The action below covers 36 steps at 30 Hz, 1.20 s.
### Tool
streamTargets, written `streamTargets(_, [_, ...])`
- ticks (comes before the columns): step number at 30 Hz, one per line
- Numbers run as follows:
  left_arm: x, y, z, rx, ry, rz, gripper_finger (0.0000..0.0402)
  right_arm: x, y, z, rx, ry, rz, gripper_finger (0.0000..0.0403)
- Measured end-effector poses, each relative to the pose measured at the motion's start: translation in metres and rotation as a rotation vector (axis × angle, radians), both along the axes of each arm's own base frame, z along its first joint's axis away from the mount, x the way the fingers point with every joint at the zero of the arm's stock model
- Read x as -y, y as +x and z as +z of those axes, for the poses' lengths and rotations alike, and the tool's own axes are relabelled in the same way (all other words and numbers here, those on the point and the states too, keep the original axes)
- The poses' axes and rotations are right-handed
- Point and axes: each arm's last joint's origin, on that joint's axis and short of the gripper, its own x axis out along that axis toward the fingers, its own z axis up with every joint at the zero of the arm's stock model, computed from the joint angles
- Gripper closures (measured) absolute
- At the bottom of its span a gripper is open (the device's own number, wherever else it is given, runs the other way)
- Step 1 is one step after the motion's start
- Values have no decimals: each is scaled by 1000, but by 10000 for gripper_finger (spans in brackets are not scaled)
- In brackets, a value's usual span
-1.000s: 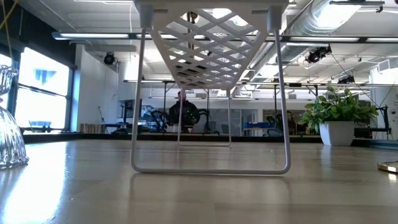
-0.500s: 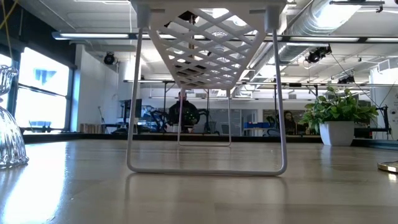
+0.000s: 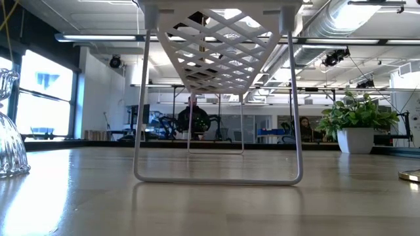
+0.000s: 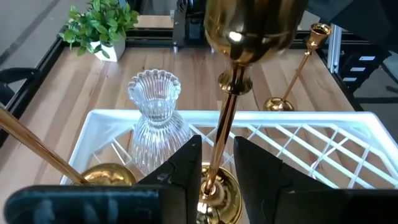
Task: Pick & Place candle stick holders
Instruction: Put the top transparent candle holder on the shelf aligned with the other transparent candle holder
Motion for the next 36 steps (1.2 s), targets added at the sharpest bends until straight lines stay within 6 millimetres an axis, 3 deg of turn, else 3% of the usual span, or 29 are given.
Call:
streamTargets(11, [-1, -6, 4, -10, 12, 40, 309, 0, 0, 0, 0, 0, 0, 146])
streamTargets(25, [2, -50, 12, -157, -15, 53, 309, 0, 0, 0, -2, -1, 0, 146])
streamTargets(36, [8, -75, 4, -357, -183, 27, 309, 4, -3, 7, 38, 9, -80, 146])
